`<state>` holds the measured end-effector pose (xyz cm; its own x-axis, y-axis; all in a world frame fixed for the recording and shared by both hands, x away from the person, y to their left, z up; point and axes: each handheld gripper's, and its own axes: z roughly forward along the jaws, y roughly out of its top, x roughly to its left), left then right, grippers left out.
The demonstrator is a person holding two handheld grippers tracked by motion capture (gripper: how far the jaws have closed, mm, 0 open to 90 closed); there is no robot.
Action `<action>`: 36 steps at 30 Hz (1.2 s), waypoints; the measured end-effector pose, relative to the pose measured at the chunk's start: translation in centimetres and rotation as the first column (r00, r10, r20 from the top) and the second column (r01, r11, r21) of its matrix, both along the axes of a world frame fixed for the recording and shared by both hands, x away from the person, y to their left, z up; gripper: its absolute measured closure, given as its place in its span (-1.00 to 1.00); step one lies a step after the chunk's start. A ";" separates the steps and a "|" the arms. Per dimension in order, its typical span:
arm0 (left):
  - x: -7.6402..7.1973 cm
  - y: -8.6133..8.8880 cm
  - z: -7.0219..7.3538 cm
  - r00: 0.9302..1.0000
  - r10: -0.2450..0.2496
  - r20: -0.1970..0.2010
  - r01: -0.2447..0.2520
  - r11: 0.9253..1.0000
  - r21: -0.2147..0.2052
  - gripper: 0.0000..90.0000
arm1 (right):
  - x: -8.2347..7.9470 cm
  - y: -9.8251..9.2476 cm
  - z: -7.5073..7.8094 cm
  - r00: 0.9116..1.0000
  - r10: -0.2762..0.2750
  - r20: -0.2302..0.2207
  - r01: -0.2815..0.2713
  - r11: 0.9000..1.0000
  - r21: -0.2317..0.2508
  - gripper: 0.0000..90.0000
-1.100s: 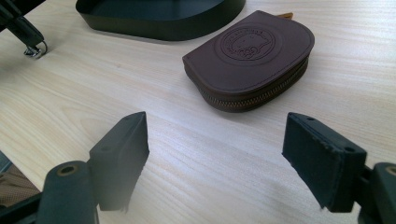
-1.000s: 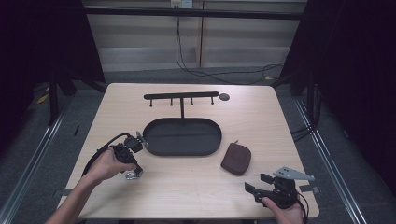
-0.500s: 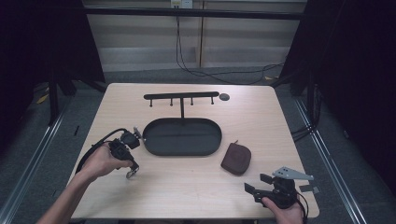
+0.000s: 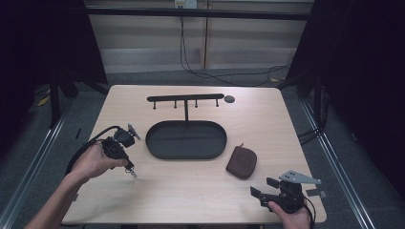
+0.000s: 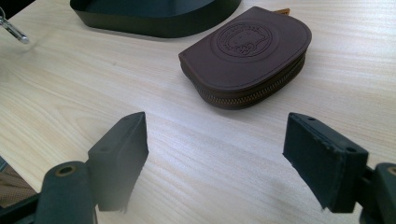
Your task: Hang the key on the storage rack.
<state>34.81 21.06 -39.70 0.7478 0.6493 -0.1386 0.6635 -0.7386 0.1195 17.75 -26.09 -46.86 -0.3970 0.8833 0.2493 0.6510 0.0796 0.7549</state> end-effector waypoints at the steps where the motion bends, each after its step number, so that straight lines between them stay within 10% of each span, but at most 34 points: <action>1: 0.1 0.2 0.4 1.000 -0.010 0.004 0.010 1.000 -0.001 0.98 | 0.0 0.0 0.0 1.000 -0.003 -0.005 0.003 1.000 0.003 -0.52; 36: 1.6 -1.4 6.9 0.998 0.006 0.055 -0.008 1.000 0.026 0.98 | 0.1 0.1 -0.1 1.000 0.006 -0.010 -0.006 1.000 -0.003 -0.52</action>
